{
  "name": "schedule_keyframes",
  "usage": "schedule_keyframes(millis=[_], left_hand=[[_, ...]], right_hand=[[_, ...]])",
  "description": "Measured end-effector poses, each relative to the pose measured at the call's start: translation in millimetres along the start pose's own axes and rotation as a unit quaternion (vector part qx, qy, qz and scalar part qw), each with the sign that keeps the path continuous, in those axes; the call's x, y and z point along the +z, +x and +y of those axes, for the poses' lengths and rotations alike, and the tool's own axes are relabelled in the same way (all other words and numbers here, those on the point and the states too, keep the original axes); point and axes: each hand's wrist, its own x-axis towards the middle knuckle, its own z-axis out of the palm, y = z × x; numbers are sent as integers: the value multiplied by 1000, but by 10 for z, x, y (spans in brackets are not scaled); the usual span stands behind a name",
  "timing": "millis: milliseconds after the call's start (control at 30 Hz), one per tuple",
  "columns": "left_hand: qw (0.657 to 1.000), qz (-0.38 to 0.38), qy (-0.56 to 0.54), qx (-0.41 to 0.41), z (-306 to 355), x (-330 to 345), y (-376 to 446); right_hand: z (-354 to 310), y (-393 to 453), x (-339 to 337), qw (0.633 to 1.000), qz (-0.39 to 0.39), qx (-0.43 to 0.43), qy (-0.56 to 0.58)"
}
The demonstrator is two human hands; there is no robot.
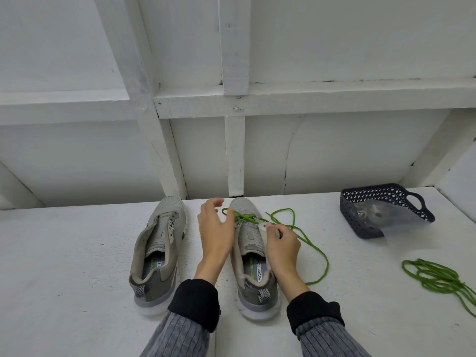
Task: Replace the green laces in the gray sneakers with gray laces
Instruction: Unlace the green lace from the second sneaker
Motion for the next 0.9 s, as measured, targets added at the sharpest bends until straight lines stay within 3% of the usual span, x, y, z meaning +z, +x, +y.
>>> schedule_keyframes(millis=[100,167,233,400,533,633,767,833,900], left_hand=[[968,-131,168,129,123,8,92],[935,-213,258,118,165,44,132],[925,-241,284,78,133,79,144],[949,-212,233,25,53,130,115],[968,-169,184,33,9,154,79],[987,-158,-34,12,5,93,-9],[952,-141,-271,-31,37,-32,-42],[949,-123,-283,-66,62,-76,0],[973,-119,-190,-58,86,-106,43]], right_hand=[[-13,-15,3,1000,2,1,-2],[-20,-18,-1,1000,2,1,0],[-27,-19,-3,1000,2,3,4],[-19,-18,4,1000,3,6,7],[-7,-15,10,1000,2,8,8],[-1,-19,13,1000,2,7,11],[3,-18,8,1000,5,7,15],[-2,-17,7,1000,6,5,17],[-9,-21,6,1000,6,5,14]])
